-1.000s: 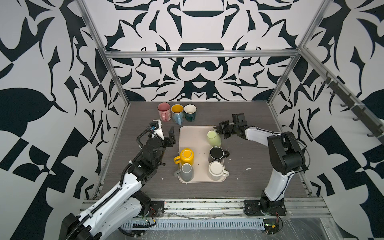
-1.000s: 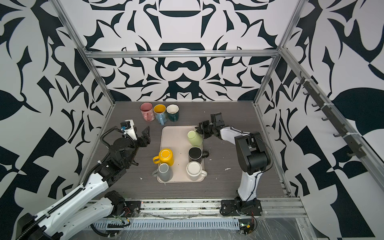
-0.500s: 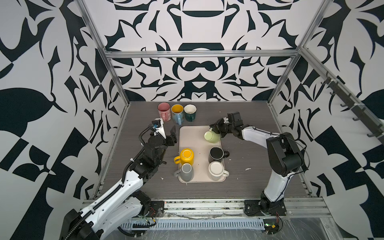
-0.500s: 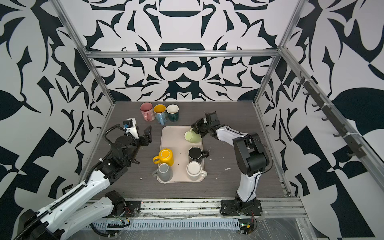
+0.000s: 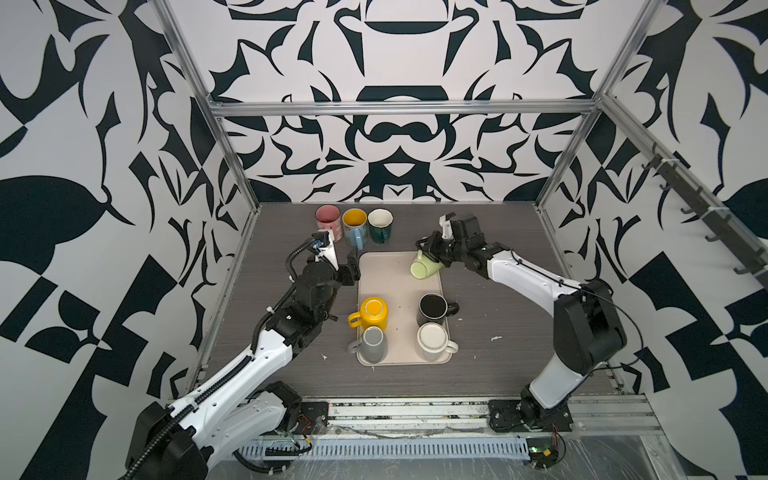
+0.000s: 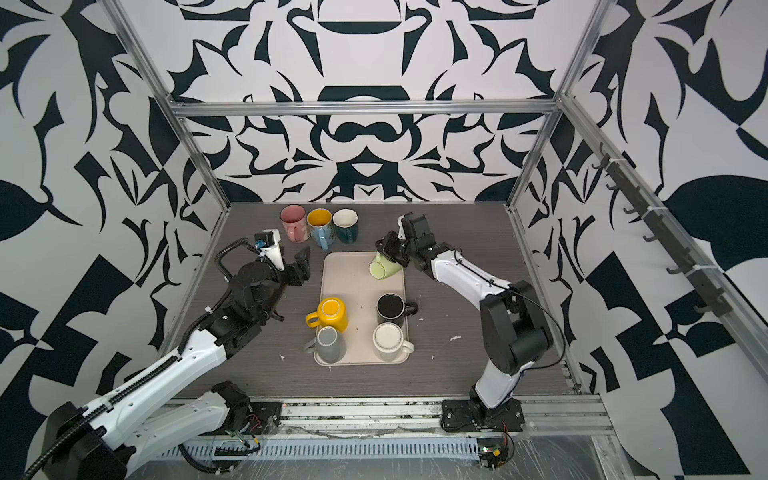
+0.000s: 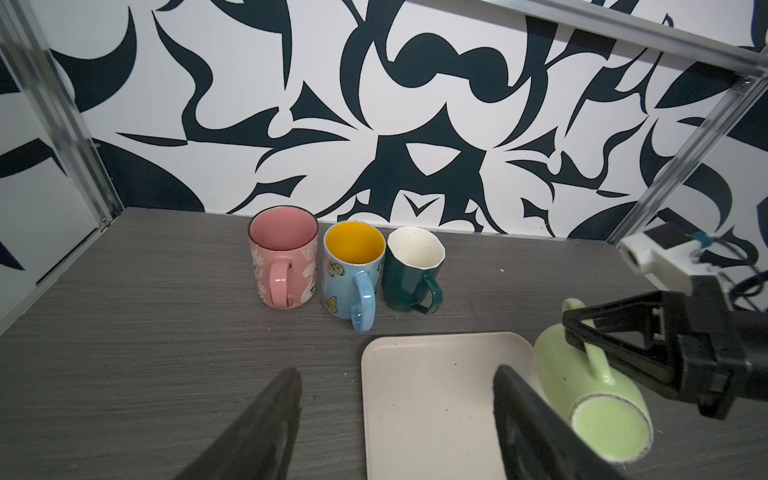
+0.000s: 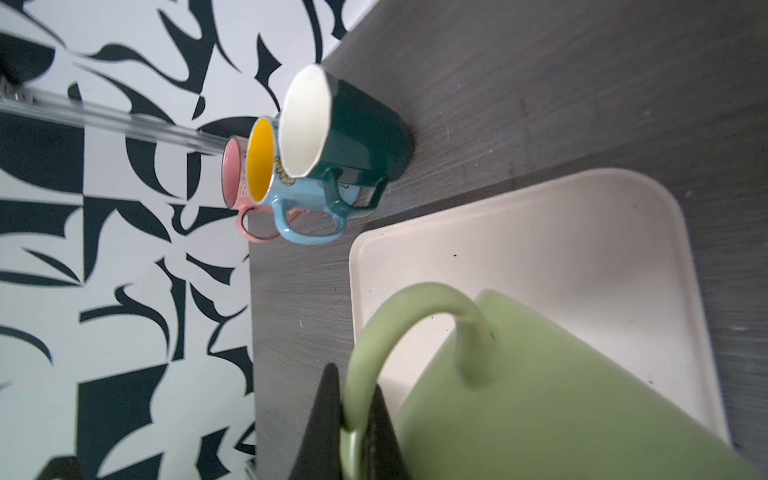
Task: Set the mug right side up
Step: 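Lift the light green mug and rotate it with the right gripper, then raise the light green mug upright toward the left gripper while the left gripper approaches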
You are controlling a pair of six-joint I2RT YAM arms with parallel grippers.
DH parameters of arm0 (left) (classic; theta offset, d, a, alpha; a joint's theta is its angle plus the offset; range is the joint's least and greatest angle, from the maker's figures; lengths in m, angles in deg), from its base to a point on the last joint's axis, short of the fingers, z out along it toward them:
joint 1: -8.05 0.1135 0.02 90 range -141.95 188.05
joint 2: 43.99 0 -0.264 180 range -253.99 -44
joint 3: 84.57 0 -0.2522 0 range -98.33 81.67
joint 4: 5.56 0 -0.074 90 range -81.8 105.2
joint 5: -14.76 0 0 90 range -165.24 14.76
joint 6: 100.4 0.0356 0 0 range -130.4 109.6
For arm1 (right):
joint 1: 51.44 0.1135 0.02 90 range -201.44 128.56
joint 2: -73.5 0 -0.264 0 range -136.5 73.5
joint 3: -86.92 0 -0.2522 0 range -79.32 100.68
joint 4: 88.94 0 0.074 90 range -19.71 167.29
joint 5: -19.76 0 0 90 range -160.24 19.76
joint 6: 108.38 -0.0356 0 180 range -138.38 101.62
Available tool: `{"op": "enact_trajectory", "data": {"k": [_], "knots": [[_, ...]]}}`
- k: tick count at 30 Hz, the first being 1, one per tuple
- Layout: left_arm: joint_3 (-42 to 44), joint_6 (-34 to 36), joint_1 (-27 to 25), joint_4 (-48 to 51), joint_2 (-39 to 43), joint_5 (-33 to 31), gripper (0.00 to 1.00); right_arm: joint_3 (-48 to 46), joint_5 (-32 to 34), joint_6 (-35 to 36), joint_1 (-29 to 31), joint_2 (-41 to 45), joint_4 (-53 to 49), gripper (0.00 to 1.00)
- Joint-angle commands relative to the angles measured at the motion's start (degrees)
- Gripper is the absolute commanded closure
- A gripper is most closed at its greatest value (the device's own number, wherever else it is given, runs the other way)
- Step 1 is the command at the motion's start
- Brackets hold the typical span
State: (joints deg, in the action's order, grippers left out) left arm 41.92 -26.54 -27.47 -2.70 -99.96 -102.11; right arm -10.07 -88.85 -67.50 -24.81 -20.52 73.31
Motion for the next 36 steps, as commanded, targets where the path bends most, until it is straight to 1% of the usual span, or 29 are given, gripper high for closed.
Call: {"op": "enact_trajectory", "data": {"k": [1, 4, 6, 8, 11, 14, 16, 19, 23, 28, 31, 34, 36], "knots": [[-3.2, 1.0, 0.3, -0.5, -1.1, 0.9, 0.24, 3.0, 9.1, 14.7, 2.9, 7.1, 0.5, 1.00], [-5.5, 1.8, 0.8, 0.1, -2.3, 2.3, 0.24, 1.5, 14.3, 21.6, 5.5, 10.2, 0.8, 1.00], [-7.2, 1.9, 1.7, 1.0, -3.0, 4.7, 0.24, 0.4, 17.8, 26.6, 7.5, 12.0, 1.2, 1.00], [-8.7, 1.6, 2.9, 1.7, -3.6, 8.3, 0.23, -0.9, 21.9, 31.5, 9.9, 13.6, 1.8, 1.00], [-10.4, 0.1, 5.5, 2.1, -4.4, 15.3, 0.24, -2.7, 27.5, 39.8, 14.1, 16.1, 3.7, 1.00], [-12.9, -0.5, 7.8, 3.9, -4.8, 20.8, 0.24, -4.5, 35.4, 49.5, 19.1, 18.2, 6.2, 1.00], [-15.8, -0.8, 9.5, 6.7, -5.5, 25.1, 0.27, -6.2, 40.4, 56.4, 22.6, 19.2, 8.7, 1.00], [-21.8, -1.1, 11.7, 14.2, -7.6, 31.3, 0.29, -9.2, 46.9, 68.0, 27.7, 20.4, 14.9, 1.00], [-28.3, 0.8, 12.4, 22.6, -10.3, 39.6, 0.29, -11.0, 54.3, 80.0, 31.5, 19.6, 21.2, 1.00], [-35.5, 2.5, 12.8, 32.8, -14.1, 49.5, 0.29, -14.7, 61.1, 98.2, 35.2, 16.8, 37.3, 1.00], [-38.3, 3.9, 12.9, 37.4, -15.7, 54.9, 0.29, -15.8, 63.1, 107.1, 35.9, 14.5, 45.9, 1.00], [-39.9, 4.9, 12.9, 40.4, -16.6, 59.1, 0.29, -16.9, 63.6, 114.4, 36.4, 12.2, 54.6, 1.00], [-41.0, 5.7, 12.9, 42.8, -16.6, 60.3, 0.29, -17.2, 63.7, 118.2, 36.5, 10.7, 59.5, 1.00]]}}
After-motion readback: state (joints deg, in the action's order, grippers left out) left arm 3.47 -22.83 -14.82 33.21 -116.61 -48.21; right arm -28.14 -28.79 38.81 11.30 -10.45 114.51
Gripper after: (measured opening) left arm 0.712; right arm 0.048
